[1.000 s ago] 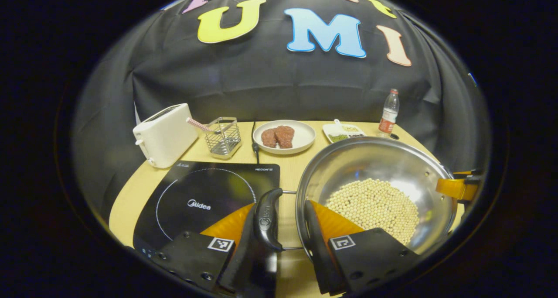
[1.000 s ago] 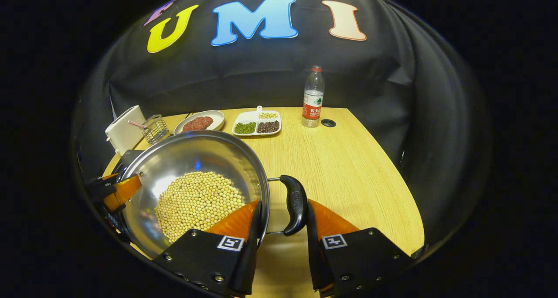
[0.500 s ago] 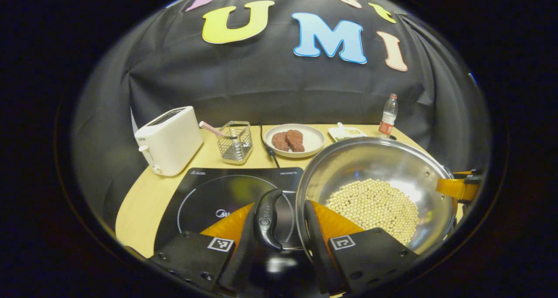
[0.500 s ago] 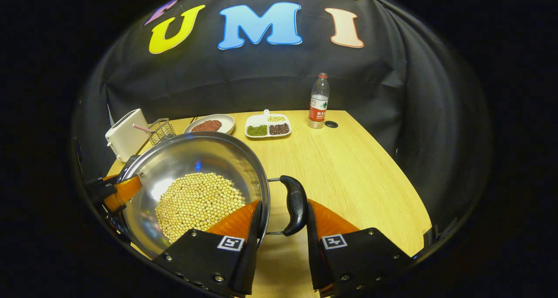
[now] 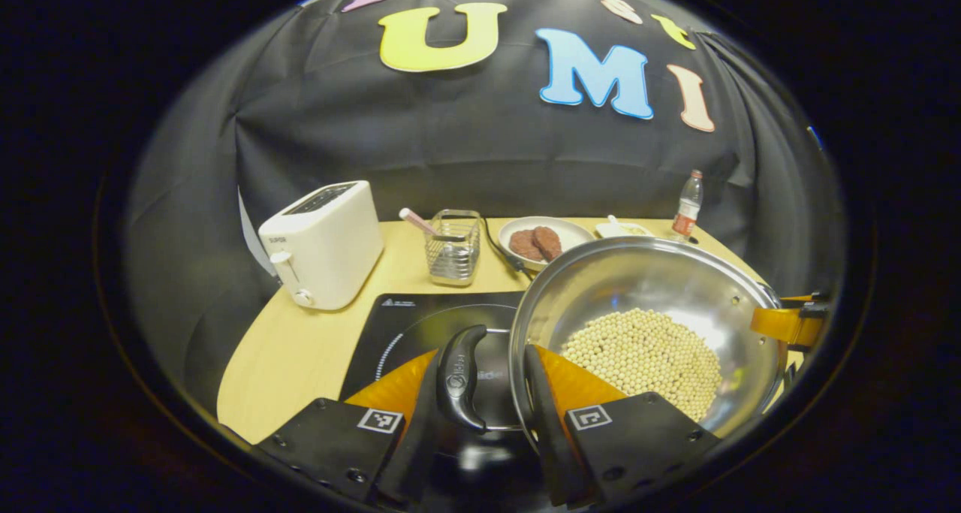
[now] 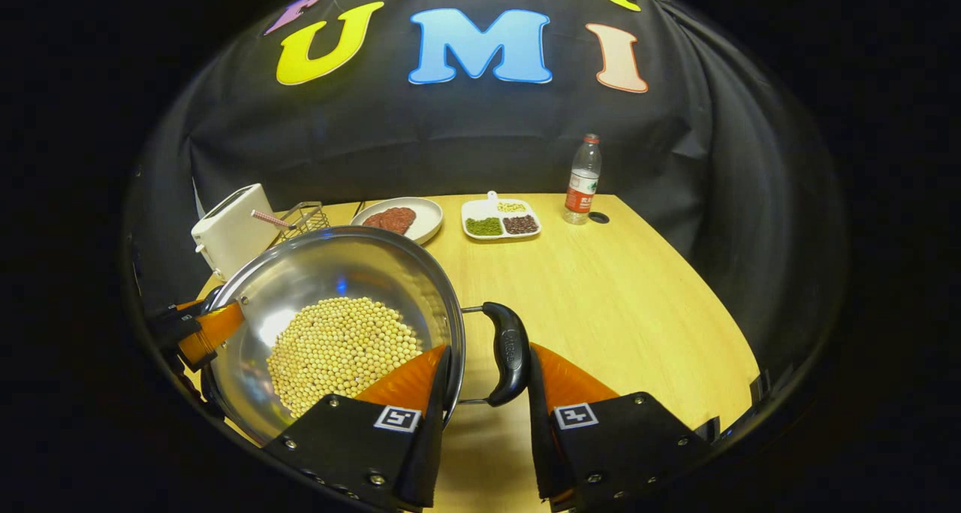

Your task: First push the handle of the pot to place it horizontally, then grasp the pot with both hands and set it on the induction cooktop.

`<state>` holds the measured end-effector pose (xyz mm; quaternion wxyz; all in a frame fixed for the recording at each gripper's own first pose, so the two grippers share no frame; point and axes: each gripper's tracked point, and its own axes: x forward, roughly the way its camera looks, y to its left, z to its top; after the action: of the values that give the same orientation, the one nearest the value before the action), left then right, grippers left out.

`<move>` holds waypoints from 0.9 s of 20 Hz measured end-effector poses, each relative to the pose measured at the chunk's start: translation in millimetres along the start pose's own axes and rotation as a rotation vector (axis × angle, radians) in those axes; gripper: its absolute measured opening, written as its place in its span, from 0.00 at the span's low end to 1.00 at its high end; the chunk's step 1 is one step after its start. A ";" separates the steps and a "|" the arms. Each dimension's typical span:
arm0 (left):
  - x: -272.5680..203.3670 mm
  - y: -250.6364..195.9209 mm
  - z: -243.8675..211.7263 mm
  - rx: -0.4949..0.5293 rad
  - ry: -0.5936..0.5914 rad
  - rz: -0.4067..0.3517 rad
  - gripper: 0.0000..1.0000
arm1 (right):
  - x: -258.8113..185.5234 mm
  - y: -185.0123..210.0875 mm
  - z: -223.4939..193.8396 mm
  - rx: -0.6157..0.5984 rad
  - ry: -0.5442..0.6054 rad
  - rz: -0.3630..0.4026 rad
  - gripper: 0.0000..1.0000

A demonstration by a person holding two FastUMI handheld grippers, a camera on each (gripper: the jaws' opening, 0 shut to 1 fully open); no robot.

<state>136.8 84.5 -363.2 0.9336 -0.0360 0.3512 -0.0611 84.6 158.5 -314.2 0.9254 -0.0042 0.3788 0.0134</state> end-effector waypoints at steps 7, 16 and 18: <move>7.8 60.0 -5.3 -0.011 0.009 0.025 0.62 | 10.5 55.2 2.8 -0.018 0.006 0.022 0.50; 20.1 115.5 -7.1 -0.039 0.016 0.068 0.62 | 30.7 107.1 11.2 -0.049 0.013 0.056 0.50; 22.3 126.0 -7.0 -0.040 0.020 0.079 0.65 | 33.3 115.4 12.5 -0.052 0.016 0.062 0.50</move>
<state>160.0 205.9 -396.9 0.9309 -0.0402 0.3627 -0.0173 113.9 274.7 -328.3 0.9211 -0.0163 0.3855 0.0519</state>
